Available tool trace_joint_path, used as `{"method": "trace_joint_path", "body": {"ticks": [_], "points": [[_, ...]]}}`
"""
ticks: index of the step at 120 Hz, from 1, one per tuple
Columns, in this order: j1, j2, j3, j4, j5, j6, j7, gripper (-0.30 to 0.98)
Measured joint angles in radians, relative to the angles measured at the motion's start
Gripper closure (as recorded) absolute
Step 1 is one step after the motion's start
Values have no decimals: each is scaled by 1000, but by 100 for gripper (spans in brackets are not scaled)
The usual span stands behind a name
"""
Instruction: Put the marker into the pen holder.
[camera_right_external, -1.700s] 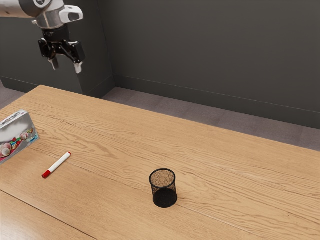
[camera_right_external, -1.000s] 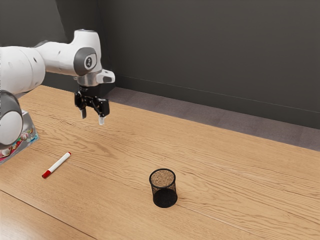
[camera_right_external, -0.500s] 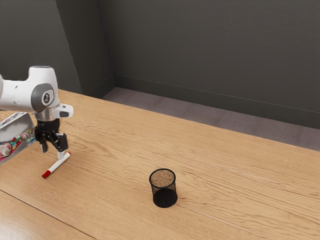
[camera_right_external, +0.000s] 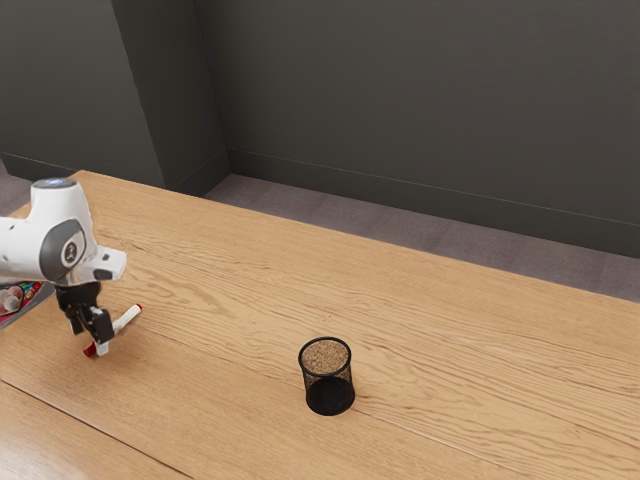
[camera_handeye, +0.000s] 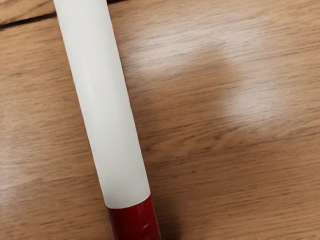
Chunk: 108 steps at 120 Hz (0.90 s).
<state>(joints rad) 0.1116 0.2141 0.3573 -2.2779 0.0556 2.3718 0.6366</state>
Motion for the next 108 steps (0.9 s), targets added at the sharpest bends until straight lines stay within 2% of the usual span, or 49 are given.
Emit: {"method": "trace_joint_path", "body": {"ticks": [27, 51, 67, 78, 108], "points": [[27, 42, -1, 12, -2, 63, 49, 2], [29, 55, -3, 17, -103, 96, 74, 2], [28, 60, -3, 16, -134, 106, 84, 3], [27, 60, -3, 15, -145, 110, 90, 11], [24, 62, -3, 15, -157, 114, 101, 45]]}}
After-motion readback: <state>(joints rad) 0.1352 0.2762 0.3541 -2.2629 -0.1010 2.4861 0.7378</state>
